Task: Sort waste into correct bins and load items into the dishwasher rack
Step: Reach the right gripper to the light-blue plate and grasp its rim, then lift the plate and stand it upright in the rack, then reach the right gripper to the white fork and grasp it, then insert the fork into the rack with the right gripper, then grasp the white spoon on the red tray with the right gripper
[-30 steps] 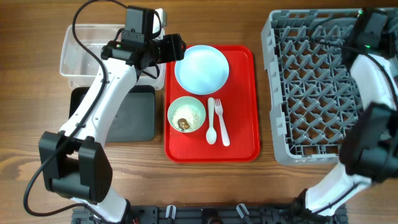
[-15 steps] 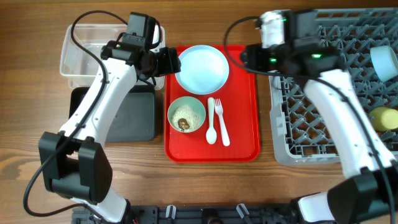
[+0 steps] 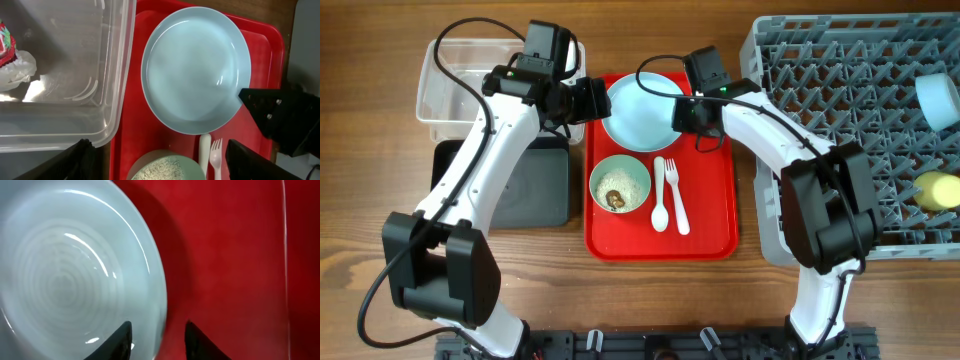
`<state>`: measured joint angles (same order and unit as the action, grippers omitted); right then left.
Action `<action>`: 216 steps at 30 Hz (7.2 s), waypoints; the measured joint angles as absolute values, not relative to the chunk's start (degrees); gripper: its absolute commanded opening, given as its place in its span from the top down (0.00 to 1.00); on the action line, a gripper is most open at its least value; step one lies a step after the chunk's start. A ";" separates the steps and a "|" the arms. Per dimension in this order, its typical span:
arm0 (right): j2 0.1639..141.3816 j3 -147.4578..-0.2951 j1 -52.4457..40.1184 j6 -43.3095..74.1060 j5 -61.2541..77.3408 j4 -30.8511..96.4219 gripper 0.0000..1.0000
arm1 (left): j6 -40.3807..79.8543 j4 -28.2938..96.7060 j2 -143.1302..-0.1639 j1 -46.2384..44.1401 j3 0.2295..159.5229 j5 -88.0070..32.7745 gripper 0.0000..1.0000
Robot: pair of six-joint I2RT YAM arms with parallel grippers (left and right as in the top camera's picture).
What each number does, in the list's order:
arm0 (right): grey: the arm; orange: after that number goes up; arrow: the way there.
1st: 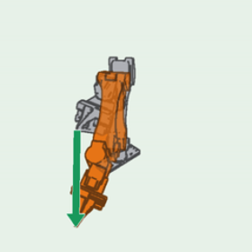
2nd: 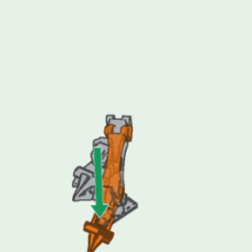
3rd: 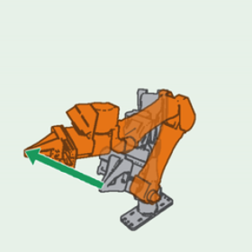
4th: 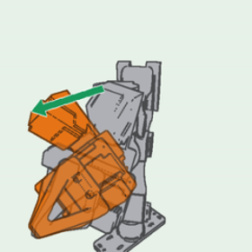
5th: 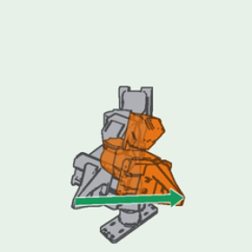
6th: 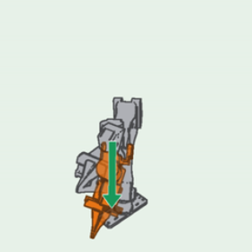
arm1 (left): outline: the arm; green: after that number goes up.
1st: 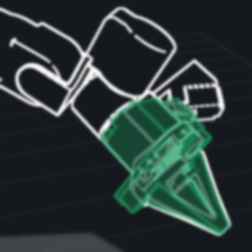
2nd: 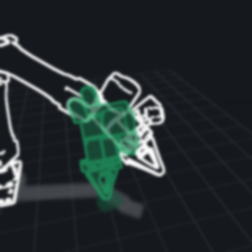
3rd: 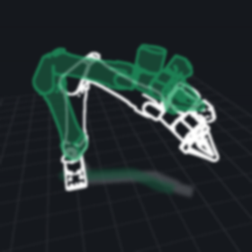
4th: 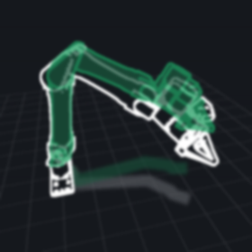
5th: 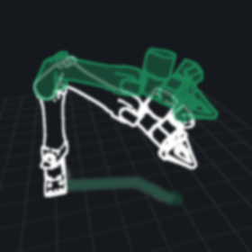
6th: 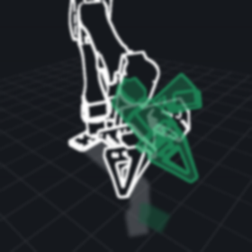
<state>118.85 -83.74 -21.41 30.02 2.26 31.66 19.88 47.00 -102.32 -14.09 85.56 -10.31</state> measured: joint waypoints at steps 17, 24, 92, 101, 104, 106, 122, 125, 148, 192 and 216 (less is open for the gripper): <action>121.71 -83.83 -21.02 34.65 -0.03 29.65 0.96 | 20.03 46.72 -102.32 -14.09 85.56 -10.31 0.14; 117.84 -84.20 -12.99 19.20 1.04 31.03 0.96 | 20.03 46.72 -102.32 -14.09 85.56 -10.31 0.12; 97.69 -84.79 -22.92 -0.60 13.80 63.18 0.28 | 20.58 51.37 -102.32 -14.06 85.56 -6.61 0.00; 108.16 -84.53 -28.75 12.71 8.34 62.59 0.31 | 22.61 51.94 -101.75 -8.10 85.56 -4.08 0.00; 108.66 -80.27 -28.73 14.59 7.79 58.43 0.32 | 22.63 52.36 -101.03 -6.74 85.56 -3.86 0.00; 108.92 -76.36 -29.08 15.42 7.44 56.18 0.33 | 22.65 52.34 -100.92 -6.68 85.56 -3.79 0.00; 109.30 -67.59 -30.83 20.75 -1.08 45.74 0.48 | 22.68 52.56 -100.92 -6.68 85.56 -3.70 0.00; 109.19 -67.18 -30.83 20.99 -1.13 44.66 0.70 | 22.65 52.56 -100.92 -6.68 85.56 -3.70 0.00; 82.37 -70.15 -10.28 1.23 4.43 58.15 0.96 | 22.68 52.60 -100.90 -6.68 85.56 -3.68 0.00; 113.49 -75.81 -34.44 24.01 6.42 50.50 0.43 | 22.68 52.58 -100.90 -6.68 85.56 -3.68 0.00; 113.75 -73.97 -36.34 25.45 0.25 49.10 0.92 | 22.65 52.58 -100.90 -6.68 85.56 -3.68 0.00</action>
